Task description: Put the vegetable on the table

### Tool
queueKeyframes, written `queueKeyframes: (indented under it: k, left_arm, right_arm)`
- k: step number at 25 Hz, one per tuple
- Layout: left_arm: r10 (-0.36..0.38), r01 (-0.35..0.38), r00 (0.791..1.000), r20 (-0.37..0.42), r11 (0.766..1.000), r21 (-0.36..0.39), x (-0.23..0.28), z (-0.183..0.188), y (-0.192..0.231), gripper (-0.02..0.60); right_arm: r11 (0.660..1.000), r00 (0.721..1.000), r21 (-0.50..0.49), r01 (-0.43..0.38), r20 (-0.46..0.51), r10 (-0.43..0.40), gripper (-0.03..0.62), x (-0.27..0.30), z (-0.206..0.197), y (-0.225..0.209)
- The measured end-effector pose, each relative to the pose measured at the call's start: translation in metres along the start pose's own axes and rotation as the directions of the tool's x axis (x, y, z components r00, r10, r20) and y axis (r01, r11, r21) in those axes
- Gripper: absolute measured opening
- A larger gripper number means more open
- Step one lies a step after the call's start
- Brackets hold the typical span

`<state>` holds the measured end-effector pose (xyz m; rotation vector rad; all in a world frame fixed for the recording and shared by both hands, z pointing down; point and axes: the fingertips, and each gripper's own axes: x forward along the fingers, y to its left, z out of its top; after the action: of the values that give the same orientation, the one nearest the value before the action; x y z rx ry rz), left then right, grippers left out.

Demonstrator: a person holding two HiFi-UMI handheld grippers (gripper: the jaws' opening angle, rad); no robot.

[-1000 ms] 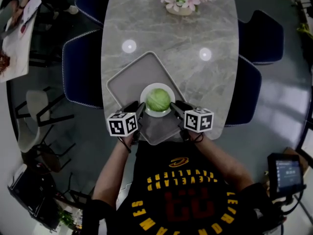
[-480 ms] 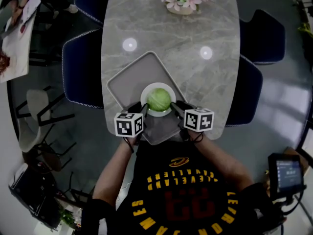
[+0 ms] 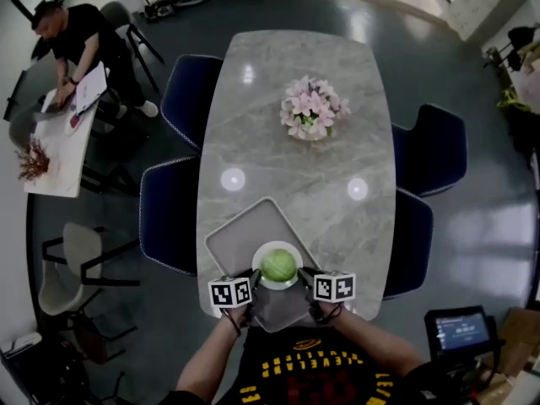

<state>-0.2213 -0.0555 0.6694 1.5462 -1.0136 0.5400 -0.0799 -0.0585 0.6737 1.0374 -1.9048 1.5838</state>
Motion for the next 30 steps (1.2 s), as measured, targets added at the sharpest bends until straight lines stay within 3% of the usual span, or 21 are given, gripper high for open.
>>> queueKeyframes:
  k: [3, 11, 18, 22, 30]
  left_arm:
    - [-0.026, 0.026, 1.0, 0.011, 1.0, -0.013, 0.003, -0.001, -0.005, 0.061]
    - [-0.048, 0.045, 0.998, 0.045, 0.997, 0.063, -0.003, 0.013, -0.029, 0.058]
    - [-0.066, 0.061, 0.996, 0.061, 0.995, 0.079, -0.001, 0.016, -0.048, 0.058]
    - [-0.093, 0.077, 0.989, 0.112, 0.987, 0.141, 0.013, 0.062, -0.067, 0.058]
    - [-0.101, 0.094, 0.994, 0.038, 0.984, 0.153, 0.017, 0.066, -0.109, 0.058]
  right_arm:
    - [1.0, 1.0, -0.012, -0.007, 0.007, 0.007, 0.044, -0.001, 0.005, -0.005]
    - [1.0, 0.997, -0.007, -0.019, 0.07, 0.019, 0.041, -0.024, 0.014, -0.007]
    - [0.999, 0.992, 0.007, -0.035, 0.125, 0.033, 0.04, -0.044, 0.025, -0.011]
    - [0.999, 0.979, -0.038, -0.034, 0.199, 0.041, 0.04, -0.051, 0.076, -0.02]
    - [0.999, 0.979, 0.045, -0.007, 0.204, -0.002, 0.04, -0.086, 0.082, -0.033]
